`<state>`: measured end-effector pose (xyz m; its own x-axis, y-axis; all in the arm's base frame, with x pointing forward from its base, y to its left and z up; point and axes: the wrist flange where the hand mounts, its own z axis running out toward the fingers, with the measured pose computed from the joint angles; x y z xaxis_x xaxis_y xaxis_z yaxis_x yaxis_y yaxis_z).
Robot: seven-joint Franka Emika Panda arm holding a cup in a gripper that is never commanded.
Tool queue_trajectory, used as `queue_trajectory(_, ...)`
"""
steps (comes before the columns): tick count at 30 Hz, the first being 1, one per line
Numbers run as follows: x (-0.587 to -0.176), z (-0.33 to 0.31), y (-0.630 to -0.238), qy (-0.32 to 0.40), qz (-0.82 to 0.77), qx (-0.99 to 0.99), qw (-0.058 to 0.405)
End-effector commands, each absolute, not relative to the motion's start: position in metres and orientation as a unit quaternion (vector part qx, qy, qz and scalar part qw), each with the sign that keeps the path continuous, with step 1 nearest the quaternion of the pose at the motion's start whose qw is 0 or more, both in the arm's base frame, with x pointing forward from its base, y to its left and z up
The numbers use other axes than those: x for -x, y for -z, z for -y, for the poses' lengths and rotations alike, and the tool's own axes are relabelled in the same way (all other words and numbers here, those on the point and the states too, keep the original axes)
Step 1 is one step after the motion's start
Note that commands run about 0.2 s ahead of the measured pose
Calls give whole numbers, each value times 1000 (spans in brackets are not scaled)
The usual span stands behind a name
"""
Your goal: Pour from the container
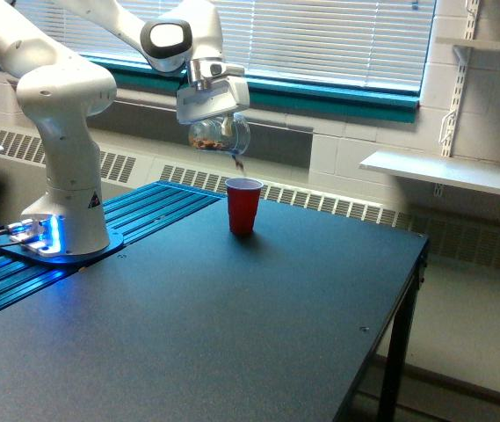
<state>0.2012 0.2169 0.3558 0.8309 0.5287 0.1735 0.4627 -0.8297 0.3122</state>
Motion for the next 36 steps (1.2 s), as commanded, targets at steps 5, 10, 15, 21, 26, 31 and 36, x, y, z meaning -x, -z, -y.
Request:
queue_trajectory(5,-203,-214,-349,-110,-256,-949,150)
queue_trajectory(10,-204,-215,-349,-109,-256,-948,154)
queue_trajectory(15,-204,-217,-349,-106,-257,-947,159)
queue_trajectory(21,-205,-218,-349,-103,-260,-946,165)
queue_trajectory(26,-205,-219,-349,-101,-261,-945,170)
queue_trajectory(31,-205,-220,-350,-99,-262,-944,173)
queue_trajectory(36,-206,-221,-350,-98,-262,-944,175)
